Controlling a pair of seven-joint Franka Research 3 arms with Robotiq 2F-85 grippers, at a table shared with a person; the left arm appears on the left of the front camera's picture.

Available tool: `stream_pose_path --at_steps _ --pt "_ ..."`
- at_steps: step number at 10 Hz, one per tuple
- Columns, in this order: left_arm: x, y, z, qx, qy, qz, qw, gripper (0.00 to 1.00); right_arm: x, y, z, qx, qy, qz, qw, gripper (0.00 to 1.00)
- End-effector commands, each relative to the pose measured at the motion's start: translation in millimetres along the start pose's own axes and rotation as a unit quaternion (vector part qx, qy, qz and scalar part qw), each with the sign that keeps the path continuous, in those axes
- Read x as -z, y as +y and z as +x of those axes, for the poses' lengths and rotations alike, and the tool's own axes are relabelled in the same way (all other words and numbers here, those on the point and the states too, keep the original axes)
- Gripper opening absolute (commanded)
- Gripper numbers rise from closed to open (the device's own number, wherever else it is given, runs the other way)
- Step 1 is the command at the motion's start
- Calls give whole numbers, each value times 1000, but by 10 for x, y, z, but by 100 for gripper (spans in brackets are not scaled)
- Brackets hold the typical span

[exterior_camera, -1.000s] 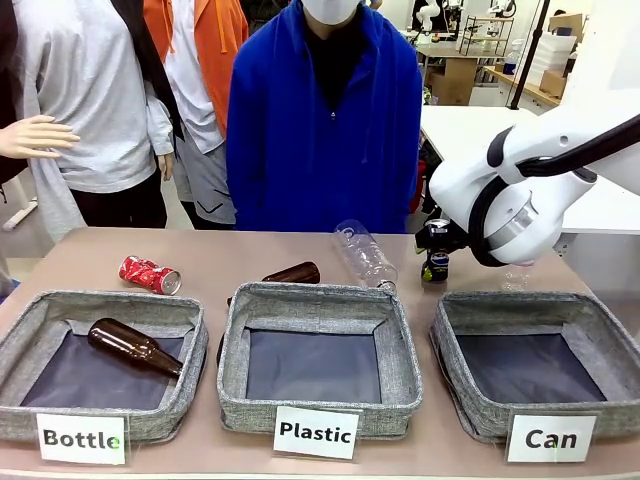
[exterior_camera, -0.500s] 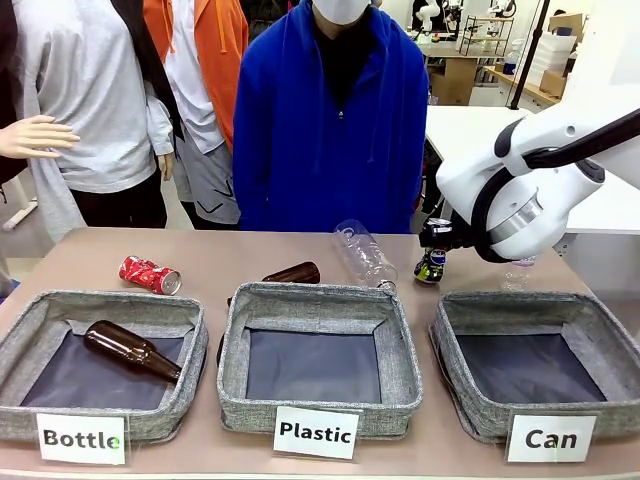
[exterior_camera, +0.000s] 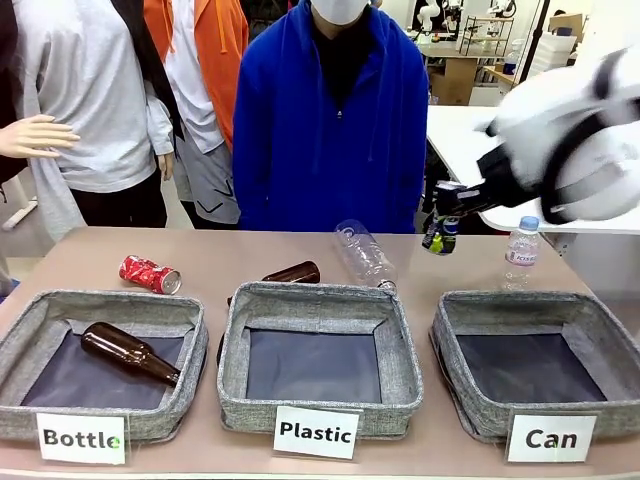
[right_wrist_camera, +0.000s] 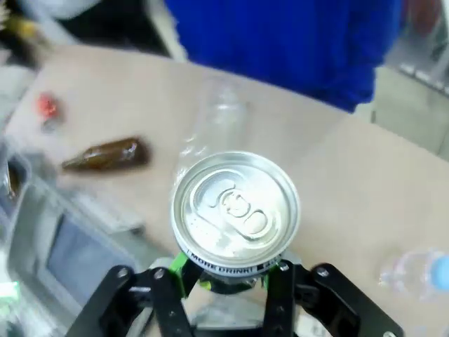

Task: Sort the can waste into the basket.
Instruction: Pick up the can waste from the table and place it in the right Fabric basket.

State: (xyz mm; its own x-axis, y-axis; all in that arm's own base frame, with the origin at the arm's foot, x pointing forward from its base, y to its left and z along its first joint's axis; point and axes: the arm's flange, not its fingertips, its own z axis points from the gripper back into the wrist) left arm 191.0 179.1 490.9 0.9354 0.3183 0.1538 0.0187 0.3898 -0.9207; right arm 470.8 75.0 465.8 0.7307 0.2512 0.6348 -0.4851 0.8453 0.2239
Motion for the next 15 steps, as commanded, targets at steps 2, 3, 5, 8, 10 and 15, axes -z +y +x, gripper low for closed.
stream_pose_path --at_steps 2,3,5,8,10,15 --pt "2 -27 6 1 0 -9 1000 100 -1210 319 -426 -169 205 69 962 0" --pt "2 -27 6 1 0 -9 1000 100 -1302 398 -639 -256 262 51 929 0" --pt "2 -27 6 1 0 -9 1000 100 -1291 389 -815 -325 277 27 904 0" --pt "2 -27 6 1 0 -9 1000 100 -1188 400 -863 -368 294 -17 882 0" --pt "2 -27 6 1 0 -9 1000 100 -1173 377 -871 -392 289 -48 872 0" --pt "2 -27 6 1 0 -9 1000 100 -1080 366 -844 -423 325 -39 845 85"
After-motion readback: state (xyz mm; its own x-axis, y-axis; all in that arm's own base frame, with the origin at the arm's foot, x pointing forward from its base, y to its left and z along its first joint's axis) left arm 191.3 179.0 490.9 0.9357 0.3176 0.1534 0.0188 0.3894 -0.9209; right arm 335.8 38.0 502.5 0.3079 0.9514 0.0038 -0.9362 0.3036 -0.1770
